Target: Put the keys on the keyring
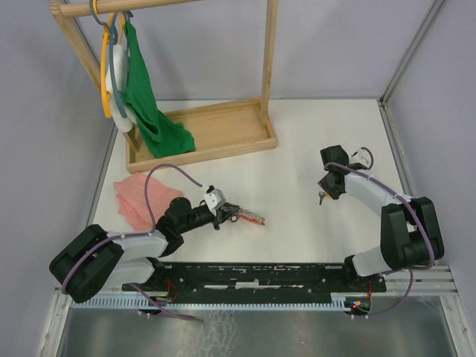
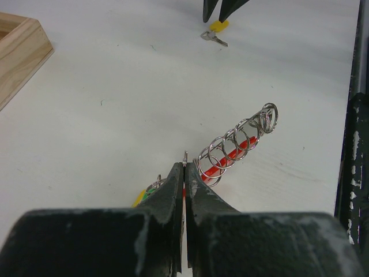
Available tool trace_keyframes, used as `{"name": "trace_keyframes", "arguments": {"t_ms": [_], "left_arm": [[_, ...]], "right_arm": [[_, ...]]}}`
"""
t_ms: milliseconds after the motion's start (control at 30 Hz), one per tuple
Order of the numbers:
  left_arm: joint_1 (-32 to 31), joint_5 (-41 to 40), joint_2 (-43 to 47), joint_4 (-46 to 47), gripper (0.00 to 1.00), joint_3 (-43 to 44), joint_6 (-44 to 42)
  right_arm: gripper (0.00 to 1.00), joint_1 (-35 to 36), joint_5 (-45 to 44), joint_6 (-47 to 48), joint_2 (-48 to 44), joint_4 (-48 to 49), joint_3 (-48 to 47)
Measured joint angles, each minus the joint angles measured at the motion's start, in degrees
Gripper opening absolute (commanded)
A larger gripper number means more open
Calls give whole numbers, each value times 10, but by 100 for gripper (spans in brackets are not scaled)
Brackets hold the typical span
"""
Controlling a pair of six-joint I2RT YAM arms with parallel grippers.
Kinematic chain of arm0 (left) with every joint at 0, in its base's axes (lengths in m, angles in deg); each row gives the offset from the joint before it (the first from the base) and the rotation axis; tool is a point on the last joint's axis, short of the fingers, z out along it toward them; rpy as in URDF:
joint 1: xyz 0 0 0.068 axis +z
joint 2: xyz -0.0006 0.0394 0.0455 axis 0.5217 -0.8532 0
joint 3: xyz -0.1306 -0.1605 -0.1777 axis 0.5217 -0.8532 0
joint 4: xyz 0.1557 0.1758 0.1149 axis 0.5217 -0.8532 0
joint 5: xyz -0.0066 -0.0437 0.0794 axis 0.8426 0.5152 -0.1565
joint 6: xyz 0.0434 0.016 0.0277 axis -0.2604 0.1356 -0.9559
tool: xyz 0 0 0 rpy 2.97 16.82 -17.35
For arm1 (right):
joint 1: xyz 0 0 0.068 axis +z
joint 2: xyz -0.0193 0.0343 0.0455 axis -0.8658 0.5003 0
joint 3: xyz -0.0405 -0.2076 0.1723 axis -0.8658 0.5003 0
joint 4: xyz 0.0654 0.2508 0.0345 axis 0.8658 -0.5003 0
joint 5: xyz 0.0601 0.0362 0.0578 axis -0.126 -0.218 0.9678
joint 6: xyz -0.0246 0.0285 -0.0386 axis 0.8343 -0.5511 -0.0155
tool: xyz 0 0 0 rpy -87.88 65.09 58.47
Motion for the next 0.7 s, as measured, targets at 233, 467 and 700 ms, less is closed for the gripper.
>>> {"name": "trace_keyframes", "arguments": {"t_ms": [233,467,700], "left_arm": [[0,1,0,-2,3,1,0],[0,1,0,-8,3,5,0],[0,2,0,-9,3,5,0]], "right_arm": [[35,0,0,-40,23,0,1],[26,0,0,-64,45,4,3],[9,-3,-1,-62,48,15,3]]}}
